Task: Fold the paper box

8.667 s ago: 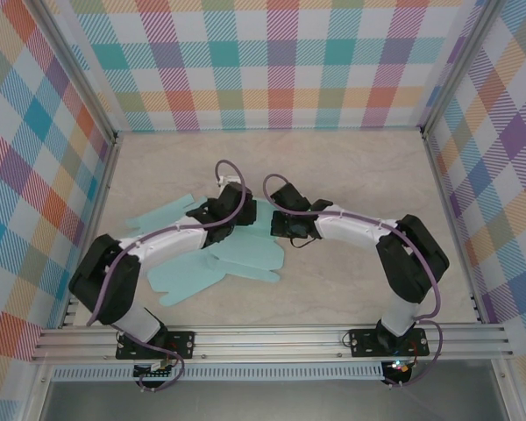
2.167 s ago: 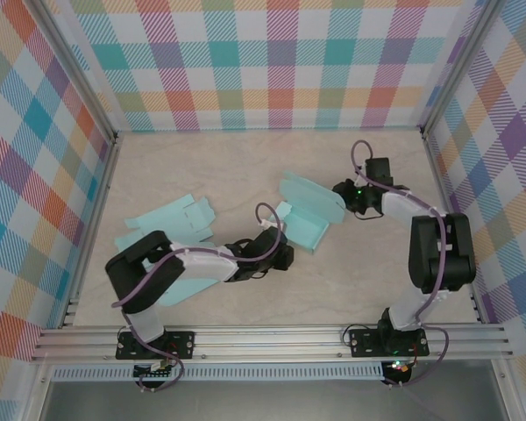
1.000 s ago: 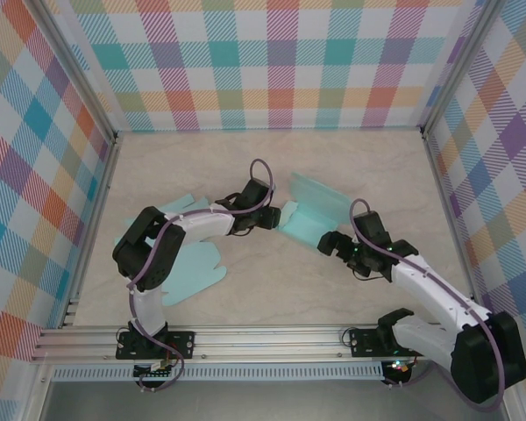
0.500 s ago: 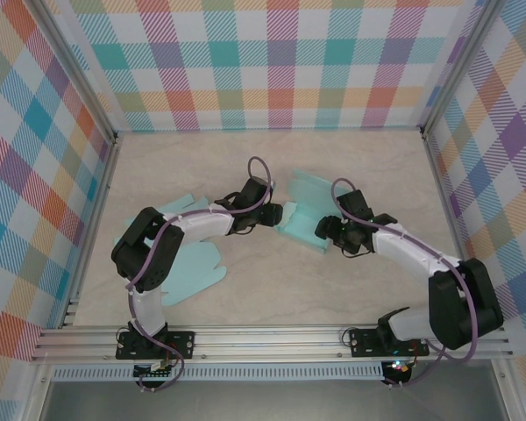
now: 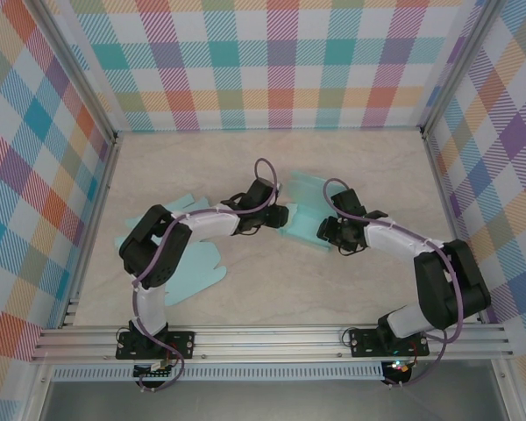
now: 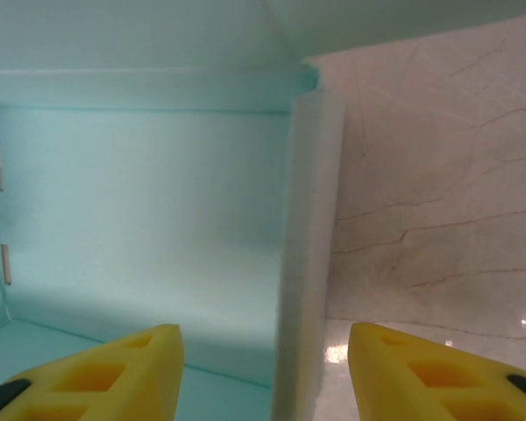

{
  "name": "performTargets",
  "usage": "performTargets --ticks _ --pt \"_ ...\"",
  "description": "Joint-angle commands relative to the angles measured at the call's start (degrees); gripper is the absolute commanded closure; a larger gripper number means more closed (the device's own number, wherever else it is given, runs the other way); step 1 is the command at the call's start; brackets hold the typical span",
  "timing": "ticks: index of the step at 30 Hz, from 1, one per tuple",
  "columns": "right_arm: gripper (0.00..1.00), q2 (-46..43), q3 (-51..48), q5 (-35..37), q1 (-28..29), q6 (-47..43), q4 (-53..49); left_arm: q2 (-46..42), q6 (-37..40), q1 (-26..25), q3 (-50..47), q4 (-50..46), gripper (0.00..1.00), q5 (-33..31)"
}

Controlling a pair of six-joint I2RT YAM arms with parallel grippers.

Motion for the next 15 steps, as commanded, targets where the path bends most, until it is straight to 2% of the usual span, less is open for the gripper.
performTargets --ticks 1,15 --pt "0.49 1.8 1.5 0.1 0.3 -1.6 2.0 2.3 -0.7 -1.2 2.8 -0.5 0.5 -0.6" --pt "0.6 4.2 1.2 -1.5 0.3 -3.9 3.9 5.4 -1.4 -4.0 5.4 -3.0 0.58 -4.0"
